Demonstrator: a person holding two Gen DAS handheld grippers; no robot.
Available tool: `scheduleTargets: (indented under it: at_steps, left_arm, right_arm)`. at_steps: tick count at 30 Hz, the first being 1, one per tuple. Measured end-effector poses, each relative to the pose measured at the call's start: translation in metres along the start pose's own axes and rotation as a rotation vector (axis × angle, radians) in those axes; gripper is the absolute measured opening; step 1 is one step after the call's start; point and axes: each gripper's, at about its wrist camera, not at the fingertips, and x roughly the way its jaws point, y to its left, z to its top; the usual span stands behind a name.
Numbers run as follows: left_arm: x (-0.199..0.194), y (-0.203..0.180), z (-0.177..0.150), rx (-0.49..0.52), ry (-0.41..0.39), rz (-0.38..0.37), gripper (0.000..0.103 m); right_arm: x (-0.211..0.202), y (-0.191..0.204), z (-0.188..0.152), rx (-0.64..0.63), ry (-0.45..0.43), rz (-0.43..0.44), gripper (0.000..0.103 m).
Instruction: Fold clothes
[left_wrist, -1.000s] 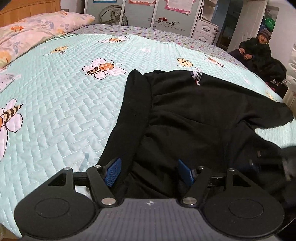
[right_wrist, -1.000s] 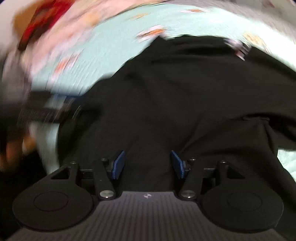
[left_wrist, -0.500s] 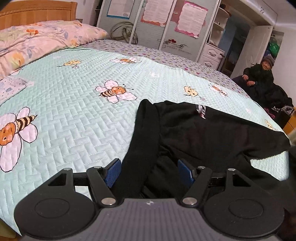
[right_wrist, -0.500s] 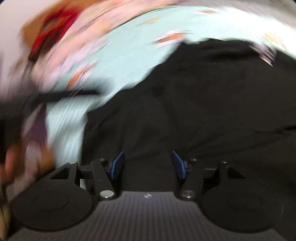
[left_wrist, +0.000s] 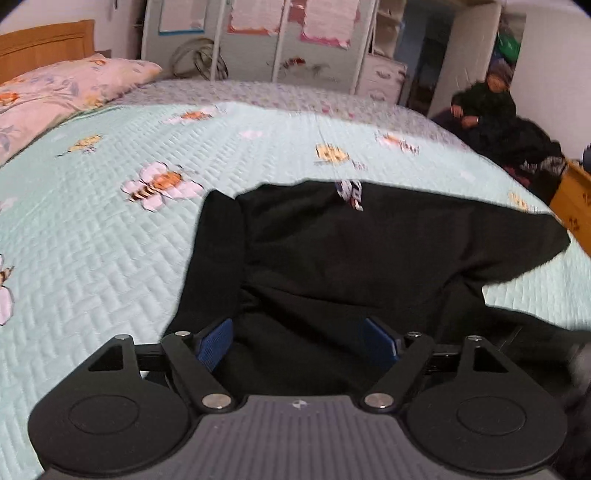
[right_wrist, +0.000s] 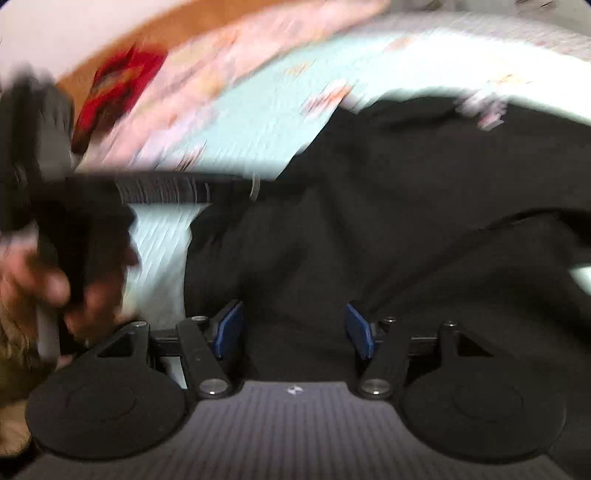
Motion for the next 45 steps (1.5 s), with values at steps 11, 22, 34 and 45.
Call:
scheduleTargets:
  at_steps: [11, 22, 34, 45]
  left_arm:
    - [-0.012, 0.015, -0.007, 0.009, 0.064, 0.022, 0.083]
    - [-0.015, 0.007, -0.041, 0.211, 0.216, 0.223, 0.094]
    - [-0.057, -0.031, -0.012, 0.202, 0.070, 0.192, 0.085]
    - [0.032, -0.113, -0.028, 0.319, 0.249, 0.058, 0.092]
  right_arm:
    - [-0.054, -0.021, -0.029, 0.046, -0.024, -0.124, 0.065]
    - [-0.052, 0.031, -0.062, -0.142, 0.100, -0.151, 0.068]
    - [-0.089, -0.019, -0.064, 0.070, -0.061, -0.096, 0.072]
    - [-0.123, -0.078, -0.084, 0.155, -0.026, -0.255, 0.080]
